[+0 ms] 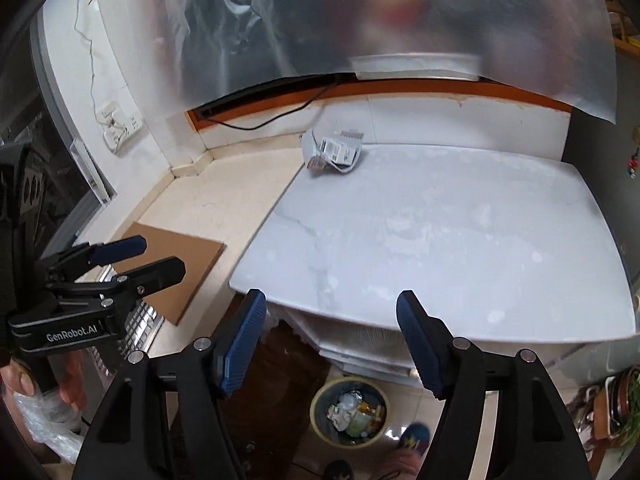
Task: Collect trash
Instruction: 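Raise both tools from the bin back toward the counter, then grasp the clear blister tray with the left tool while the right tool grasps the white-blue box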
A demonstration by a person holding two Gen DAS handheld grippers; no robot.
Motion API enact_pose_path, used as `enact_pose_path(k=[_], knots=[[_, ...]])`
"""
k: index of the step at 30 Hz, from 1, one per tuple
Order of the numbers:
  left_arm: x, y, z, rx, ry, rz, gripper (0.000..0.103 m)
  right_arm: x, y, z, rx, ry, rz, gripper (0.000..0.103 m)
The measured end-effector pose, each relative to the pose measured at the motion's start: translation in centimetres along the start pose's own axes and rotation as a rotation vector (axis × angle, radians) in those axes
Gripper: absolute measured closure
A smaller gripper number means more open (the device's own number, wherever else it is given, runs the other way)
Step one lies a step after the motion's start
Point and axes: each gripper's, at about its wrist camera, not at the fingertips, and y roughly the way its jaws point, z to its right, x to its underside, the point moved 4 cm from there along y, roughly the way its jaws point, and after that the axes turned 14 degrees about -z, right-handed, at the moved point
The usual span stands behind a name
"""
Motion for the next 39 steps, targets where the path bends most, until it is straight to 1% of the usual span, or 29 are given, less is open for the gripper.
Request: enact_pose_path(k=[4,7,9,12,16,18,21,24,26,28,30,34,39], knots=[[-3.1,0.8,-1.1,-0.037,-0.034,0.022,0.026,-4.3,1.9,1.2,-0.021,-0.013,0.011,0.033],[-6.2,2.2,-1.7,-0.064,-0.072,0.019,0.026,-8.4,3.7,2.3,-0.041,-0.038,0.013,0.032],[-8.3,3.3,-1.8,-0.066,-0.094,0.008,0.026,-11.5,5.0,3.3,-0.052,-0.055,0.009,0.031],[-12.3,5.7,-2.0,-0.048,-0.13,-0.022,0.026,-16.3,7.3,5.0,-0.068,-0.073,0.004,0.031],[-17.2,9.7,-2.3,-0.031,-0.167,-0.052,0.026,-22.5,10.8,7.2,-0.084,-0.055,-0.004,0.031],[-18.9,11.5,-2.5,-0.015,-0.189,-0.068,0.026,-24.7,12.4,8.1,-0.109,-0.052,-0.004,0.031],[-21.9,15.2,-3.5,0.014,-0.25,-0.096,0.026,-28.1,15.3,9.2,-0.17,-0.059,-0.018,0.031],[-23.6,18.6,-4.6,0.046,-0.295,-0.143,0.03,-30.1,18.1,9.0,-0.197,-0.095,-0.043,0.034],[-24.3,20.7,-5.3,0.069,-0.326,-0.174,0.033,-31.4,20.1,8.6,-0.208,-0.129,-0.061,0.039],[-24.7,22.3,-6.0,0.085,-0.353,-0.193,0.036,-32.5,22.3,8.0,-0.222,-0.171,-0.087,0.048],[-25.1,23.5,-6.5,0.075,-0.366,-0.203,0.036,-33.1,24.2,7.4,-0.232,-0.2,-0.114,0.051],[-24.9,24.2,-7.3,0.051,-0.379,-0.2,0.036,-33.8,27.6,6.6,-0.233,-0.232,-0.16,0.051],[-24.2,24.7,-8.3,0.06,-0.406,-0.203,0.036,-34.7,32.3,5.9,-0.212,-0.253,-0.223,0.051]])
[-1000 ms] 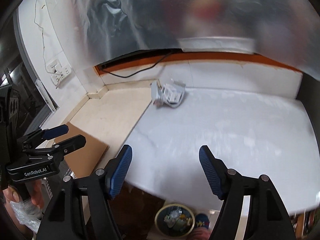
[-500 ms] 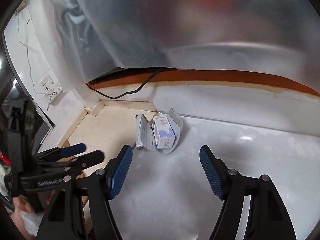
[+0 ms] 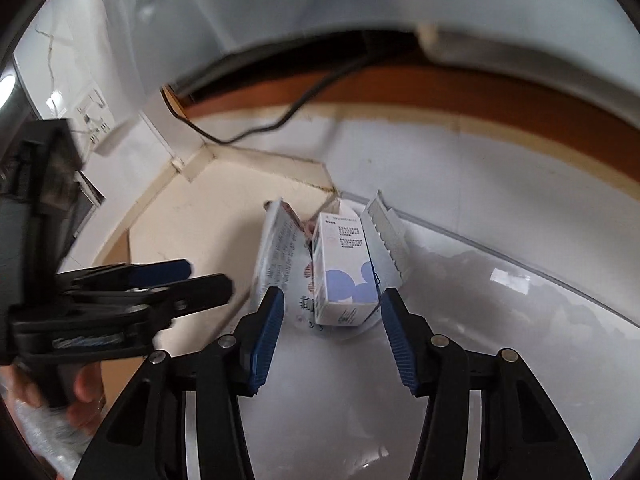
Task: Collect trash
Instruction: 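Grasp the clear blister tray with the left tool while the right tool grasps the white-blue box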
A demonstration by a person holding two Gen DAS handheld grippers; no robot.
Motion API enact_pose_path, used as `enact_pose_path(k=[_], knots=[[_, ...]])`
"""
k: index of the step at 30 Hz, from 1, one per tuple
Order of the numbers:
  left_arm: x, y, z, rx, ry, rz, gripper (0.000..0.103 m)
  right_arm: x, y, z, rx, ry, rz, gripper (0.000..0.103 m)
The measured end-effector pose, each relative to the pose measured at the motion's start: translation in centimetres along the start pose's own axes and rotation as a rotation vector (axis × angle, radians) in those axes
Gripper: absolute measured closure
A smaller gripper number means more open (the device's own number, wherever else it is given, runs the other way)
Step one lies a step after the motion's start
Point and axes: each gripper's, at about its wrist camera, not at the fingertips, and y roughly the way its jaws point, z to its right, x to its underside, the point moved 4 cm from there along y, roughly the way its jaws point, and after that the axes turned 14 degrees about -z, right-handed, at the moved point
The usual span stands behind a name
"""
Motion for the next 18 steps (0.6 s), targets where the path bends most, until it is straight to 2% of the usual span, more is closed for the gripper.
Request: enact_pose_path(k=[7,10,18], knots=[[0.2,0.4,-0.6,0.009,-0.01,0.004,0.036,-0.9,4.5,0.4,0.029,0.012,-0.059,0.051],[0.0,0.5,-0.7,0.018,-0.013,0.004,0.036,-1.4,5.7,0.6,0.028,0.014,-0.056,0.051],[0.0,-0.1,-0.6,0.049,-0.011,0.005,0.036,-1.5,6.3,0.5,0.045,0.013,-0.049,0.051]])
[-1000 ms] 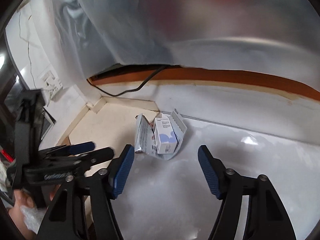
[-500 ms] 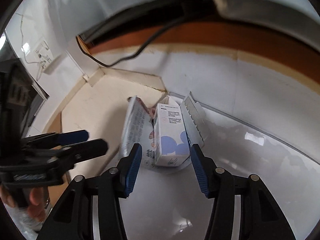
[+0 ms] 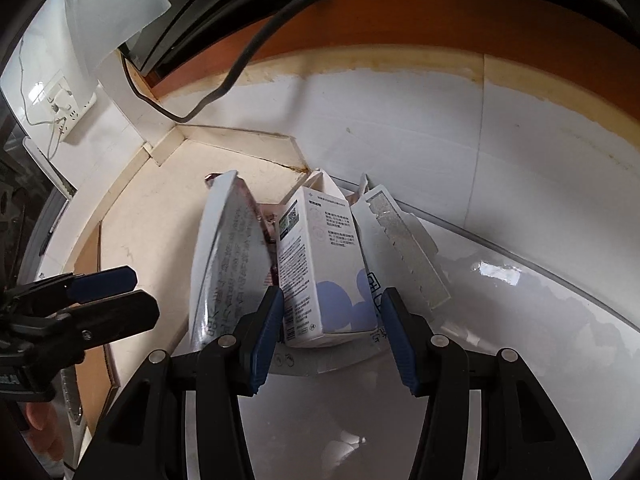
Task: Collect trash
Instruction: 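Grasp the clear blister tray with the left tool while the right tool grasps the white-blue box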
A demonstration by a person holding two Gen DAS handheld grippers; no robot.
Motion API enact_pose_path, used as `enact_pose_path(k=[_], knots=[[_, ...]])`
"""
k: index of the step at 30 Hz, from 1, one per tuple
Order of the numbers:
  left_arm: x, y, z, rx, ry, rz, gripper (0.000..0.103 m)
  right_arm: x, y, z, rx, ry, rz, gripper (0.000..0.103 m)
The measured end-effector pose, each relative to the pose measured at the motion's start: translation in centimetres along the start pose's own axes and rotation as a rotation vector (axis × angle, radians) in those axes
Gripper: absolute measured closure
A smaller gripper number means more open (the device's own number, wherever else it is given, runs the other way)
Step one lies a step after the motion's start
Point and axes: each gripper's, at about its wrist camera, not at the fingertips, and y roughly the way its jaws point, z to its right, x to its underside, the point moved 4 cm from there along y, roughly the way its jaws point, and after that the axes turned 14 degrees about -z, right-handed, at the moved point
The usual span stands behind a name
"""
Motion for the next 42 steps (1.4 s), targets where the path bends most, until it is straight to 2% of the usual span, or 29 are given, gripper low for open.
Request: enact_pose_path(k=[15,17,18,21,27,36,38,40,42], knots=[[-0.4,-0.3,0.9,0.042,0.011,-0.007,0.036,0.0,0.2,-0.7,0.054,-0.094,-0.033,0.049],[-0.5,-0.2,1.0,0.049,0.011,-0.01,0.036,-0.3,0.4,-0.7,-0.001,-0.08,-0.05,0.061],[-0.6,-0.2,1.0,0.053,0.012,-0.011,0.036,-0.3,0.4,-0.6,-0.005,-0.072,-0.052,0.061],[-0.7,0.0,1.4,0.062,0.023,-0.015,0.036,0.0,0.0,-0.9,0.013,-0.082,-0.039,0.062],[-1.4,0.8,2.4,0.079,0.039,-0.03,0.036,0.8,-1.8,-0.7,-0.004,-0.049,-0.004,0.064],[-3.2,3.8,2.6,0.106,0.006,-0.073,0.036,2.3,-4.0,-0.2,0.009,-0.031,0.044,0.064],[-3.5,4.4,2.6,0.107,0.003,-0.075,0.045,2.5,-4.4,0.0,0.014,-0.029,0.051,0.064],[-3.7,5.1,2.6,0.098,-0.002,-0.085,0.067,2.8,-4.7,0.2,0.016,-0.025,0.059,0.064],[-4.0,5.7,2.5,0.101,-0.013,-0.085,0.07,3.0,-5.0,0.4,0.012,-0.018,0.065,0.064]])
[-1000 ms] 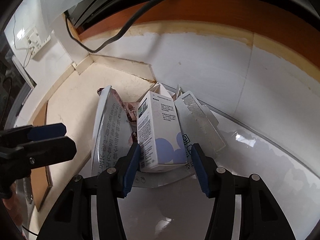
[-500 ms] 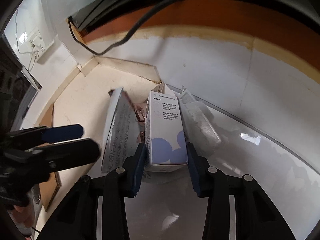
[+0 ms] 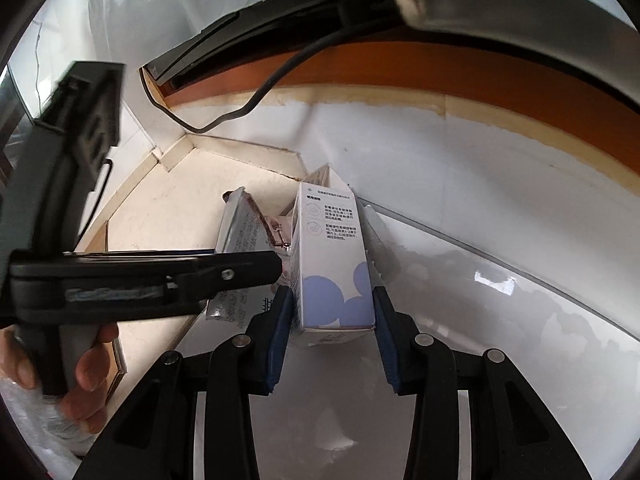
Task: Collect trash
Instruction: 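Grasp the clear blister tray with the left tool while the right tool grasps the white-blue box, then carry the blister tray and white-blue box over the bin and release both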
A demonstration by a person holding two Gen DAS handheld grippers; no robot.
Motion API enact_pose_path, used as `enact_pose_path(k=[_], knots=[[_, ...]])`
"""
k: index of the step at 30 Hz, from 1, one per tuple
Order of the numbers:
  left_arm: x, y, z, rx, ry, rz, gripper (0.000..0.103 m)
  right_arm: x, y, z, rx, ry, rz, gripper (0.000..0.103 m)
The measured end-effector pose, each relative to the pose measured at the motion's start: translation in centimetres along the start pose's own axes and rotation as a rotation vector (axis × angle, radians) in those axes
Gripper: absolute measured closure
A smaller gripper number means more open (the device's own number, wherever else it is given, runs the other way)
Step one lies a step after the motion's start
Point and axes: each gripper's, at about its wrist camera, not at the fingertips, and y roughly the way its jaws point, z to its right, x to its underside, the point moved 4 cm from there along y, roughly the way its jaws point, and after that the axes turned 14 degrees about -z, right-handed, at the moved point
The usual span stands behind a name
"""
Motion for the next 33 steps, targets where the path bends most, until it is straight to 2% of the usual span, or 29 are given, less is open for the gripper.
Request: enact_pose_path(k=[6,14,25,33], knots=[[0.8,-0.7,-0.3,-0.03,-0.021,0.069,0.071,1.0,-1.3,-0.1,-0.012,0.016,0.024,0.065],[5.1,-4.0,-0.6,-0.054,-0.023,0.158,0.071,4.5,-5.6,-1.4,-0.036,0.021,0.073,0.065],[14.4,-10.4,-1.3,-0.043,0.031,0.23,0.071,11.6,-10.7,-5.2,-0.03,0.042,0.104,0.065],[22.4,-13.8,-2.7,-0.029,0.096,0.217,0.071,19.2,-14.4,-9.9,0.013,0.081,0.145,0.065]])
